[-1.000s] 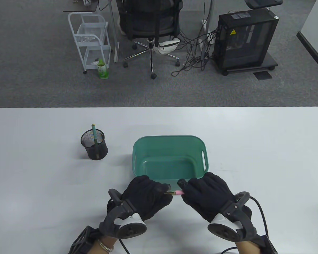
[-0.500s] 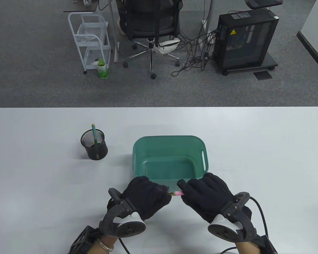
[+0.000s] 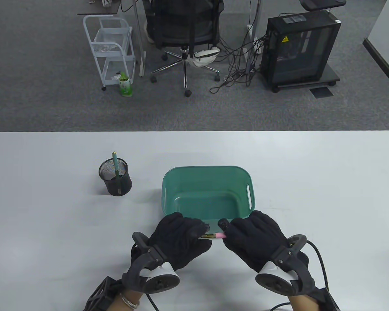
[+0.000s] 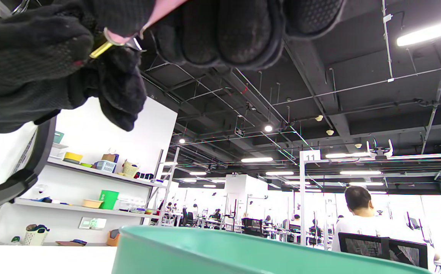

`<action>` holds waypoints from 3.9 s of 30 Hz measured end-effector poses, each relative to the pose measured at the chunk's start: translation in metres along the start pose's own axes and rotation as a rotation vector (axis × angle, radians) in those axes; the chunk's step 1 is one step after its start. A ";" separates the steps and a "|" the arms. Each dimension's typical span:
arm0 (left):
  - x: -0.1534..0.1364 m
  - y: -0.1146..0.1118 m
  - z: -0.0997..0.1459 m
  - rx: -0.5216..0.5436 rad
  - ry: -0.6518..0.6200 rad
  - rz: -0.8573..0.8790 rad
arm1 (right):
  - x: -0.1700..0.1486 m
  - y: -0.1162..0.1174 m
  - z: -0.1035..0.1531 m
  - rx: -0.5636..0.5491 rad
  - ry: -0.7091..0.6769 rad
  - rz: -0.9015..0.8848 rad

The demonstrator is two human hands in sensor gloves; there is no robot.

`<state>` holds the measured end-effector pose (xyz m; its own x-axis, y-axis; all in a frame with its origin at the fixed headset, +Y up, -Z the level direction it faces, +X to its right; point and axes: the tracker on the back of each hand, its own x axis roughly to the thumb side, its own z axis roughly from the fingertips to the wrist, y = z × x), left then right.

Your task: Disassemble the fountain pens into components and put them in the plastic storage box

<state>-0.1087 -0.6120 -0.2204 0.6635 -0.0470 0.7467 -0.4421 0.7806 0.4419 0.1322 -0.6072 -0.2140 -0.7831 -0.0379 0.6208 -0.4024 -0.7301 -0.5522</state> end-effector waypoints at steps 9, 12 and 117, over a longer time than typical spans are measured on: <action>-0.001 -0.001 0.000 0.010 -0.003 0.019 | 0.000 0.001 0.000 0.000 -0.004 -0.001; -0.001 -0.001 0.000 0.013 -0.005 0.028 | 0.001 0.001 0.000 -0.001 -0.004 -0.004; -0.002 -0.003 0.002 0.019 -0.001 0.024 | 0.002 0.002 0.000 0.006 -0.009 0.001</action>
<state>-0.1100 -0.6151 -0.2227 0.6517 -0.0293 0.7579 -0.4691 0.7697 0.4331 0.1297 -0.6089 -0.2143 -0.7788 -0.0446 0.6256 -0.3991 -0.7343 -0.5492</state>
